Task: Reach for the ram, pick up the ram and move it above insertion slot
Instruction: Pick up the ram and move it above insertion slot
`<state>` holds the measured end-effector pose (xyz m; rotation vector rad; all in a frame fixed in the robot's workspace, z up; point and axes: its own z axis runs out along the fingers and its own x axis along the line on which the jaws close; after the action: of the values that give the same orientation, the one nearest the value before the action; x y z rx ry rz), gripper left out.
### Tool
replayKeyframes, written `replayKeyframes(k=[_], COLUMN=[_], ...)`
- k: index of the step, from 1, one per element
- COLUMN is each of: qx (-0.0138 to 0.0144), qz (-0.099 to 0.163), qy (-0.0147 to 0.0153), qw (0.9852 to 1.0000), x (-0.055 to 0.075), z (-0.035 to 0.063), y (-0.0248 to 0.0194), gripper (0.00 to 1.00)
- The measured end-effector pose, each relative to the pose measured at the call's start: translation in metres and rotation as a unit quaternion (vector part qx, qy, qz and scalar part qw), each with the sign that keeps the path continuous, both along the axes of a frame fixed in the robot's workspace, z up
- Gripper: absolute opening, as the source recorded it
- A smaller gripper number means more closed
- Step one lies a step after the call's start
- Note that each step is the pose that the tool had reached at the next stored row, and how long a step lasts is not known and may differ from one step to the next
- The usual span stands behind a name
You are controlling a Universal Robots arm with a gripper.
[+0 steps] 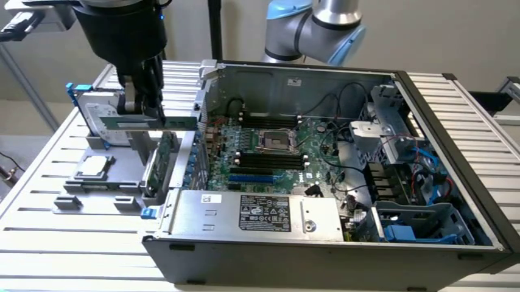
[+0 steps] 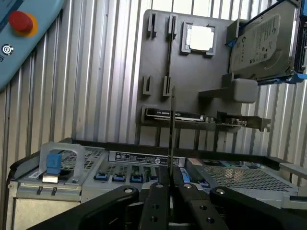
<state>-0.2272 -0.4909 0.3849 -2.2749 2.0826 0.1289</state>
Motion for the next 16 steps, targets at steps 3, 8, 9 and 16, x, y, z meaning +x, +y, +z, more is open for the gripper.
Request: replayKeyframes(k=[3,8,9,16], qx=[0.0009,0.0015,0.0016,0.0017], qz=[0.0,0.0,0.0,0.0], qy=[0.0,0.0,0.0,0.0001], qw=[1.0,1.0,1.0,1.0], x=[0.014,0.036,0.041,0.072], z=[0.0021,0.0046,0.0049,0.0051], y=[0.0,0.0,0.0,0.0001], gripper=[0.14,0.14,0.14,0.14])
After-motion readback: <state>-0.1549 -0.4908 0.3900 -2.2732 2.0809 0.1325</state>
